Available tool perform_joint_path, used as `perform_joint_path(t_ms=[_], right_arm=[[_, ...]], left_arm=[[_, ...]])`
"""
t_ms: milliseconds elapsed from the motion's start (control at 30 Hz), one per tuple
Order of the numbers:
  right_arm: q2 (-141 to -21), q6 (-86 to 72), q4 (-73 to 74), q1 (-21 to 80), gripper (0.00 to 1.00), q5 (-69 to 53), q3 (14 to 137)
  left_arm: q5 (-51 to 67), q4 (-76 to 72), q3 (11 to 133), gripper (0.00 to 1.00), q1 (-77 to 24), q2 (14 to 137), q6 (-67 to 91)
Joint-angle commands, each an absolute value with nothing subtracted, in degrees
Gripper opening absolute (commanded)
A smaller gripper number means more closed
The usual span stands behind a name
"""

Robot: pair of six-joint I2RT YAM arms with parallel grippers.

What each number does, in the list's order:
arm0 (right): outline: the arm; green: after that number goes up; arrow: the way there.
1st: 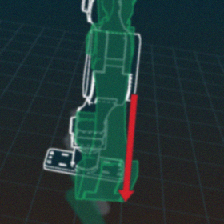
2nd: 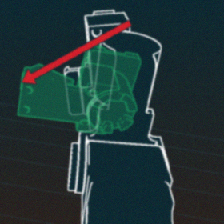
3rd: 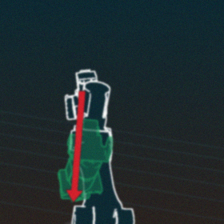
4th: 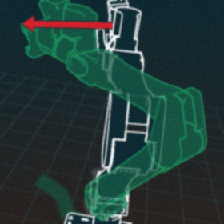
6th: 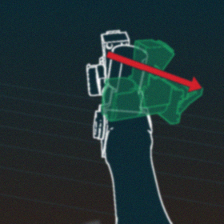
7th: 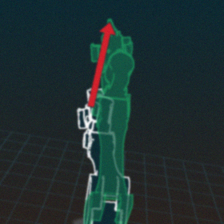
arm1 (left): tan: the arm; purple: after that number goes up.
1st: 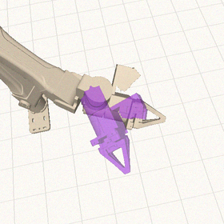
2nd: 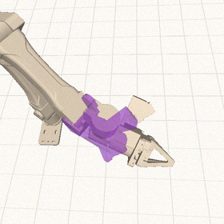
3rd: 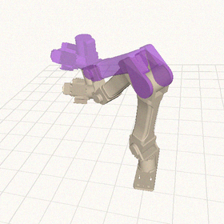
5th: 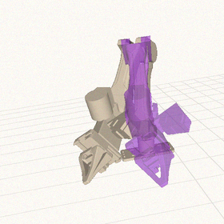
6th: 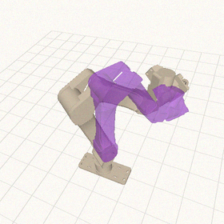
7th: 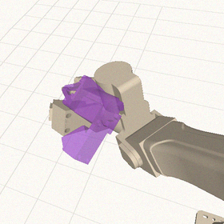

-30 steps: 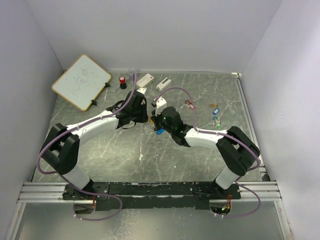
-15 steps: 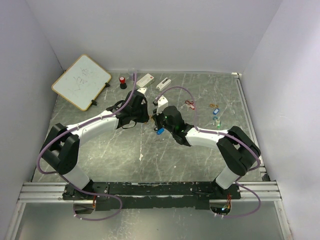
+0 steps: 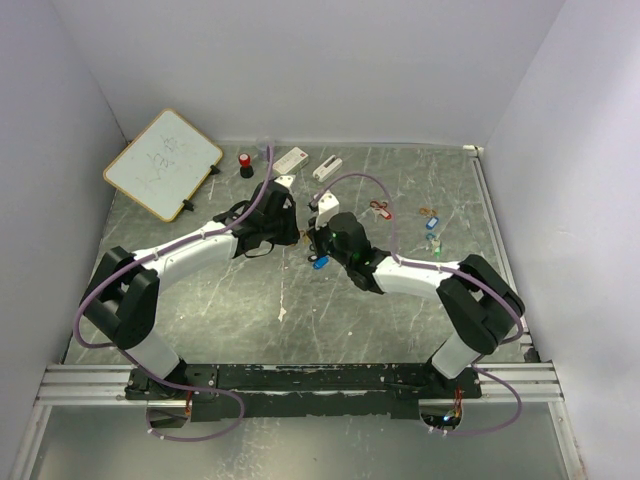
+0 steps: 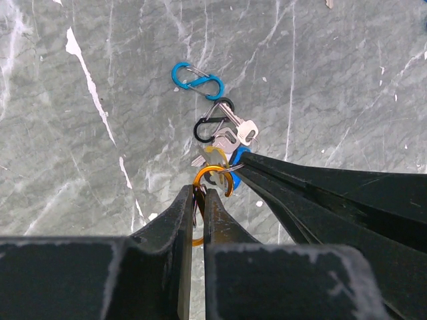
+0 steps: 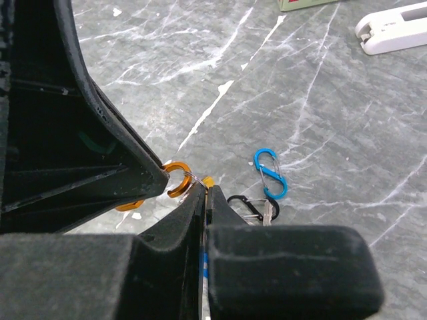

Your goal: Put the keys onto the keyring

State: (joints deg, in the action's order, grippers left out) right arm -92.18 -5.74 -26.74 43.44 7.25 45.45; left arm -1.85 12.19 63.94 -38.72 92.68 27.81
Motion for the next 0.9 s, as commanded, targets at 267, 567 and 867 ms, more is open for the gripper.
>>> perform_joint_path(t_ms=[267, 567, 867], right_arm=[[-87.97, -4.05, -26.93, 41.12, 0.0, 13.16, 43.98], [-85.5, -4.9, -24.35, 38.13, 0.0, 15.82, 42.73], [-82.43, -17.41, -13.77, 29.22, 0.0, 23.63, 41.7]], left_arm=[[-4.68, 12.89, 64.26, 0.8, -39.0, 89.6, 29.55], [-9.45, 13.83, 63.8, 0.84, -38.93, 88.34, 31.06], [-9.7, 15.02, 64.95, 0.97, -38.93, 90.9, 31.54]])
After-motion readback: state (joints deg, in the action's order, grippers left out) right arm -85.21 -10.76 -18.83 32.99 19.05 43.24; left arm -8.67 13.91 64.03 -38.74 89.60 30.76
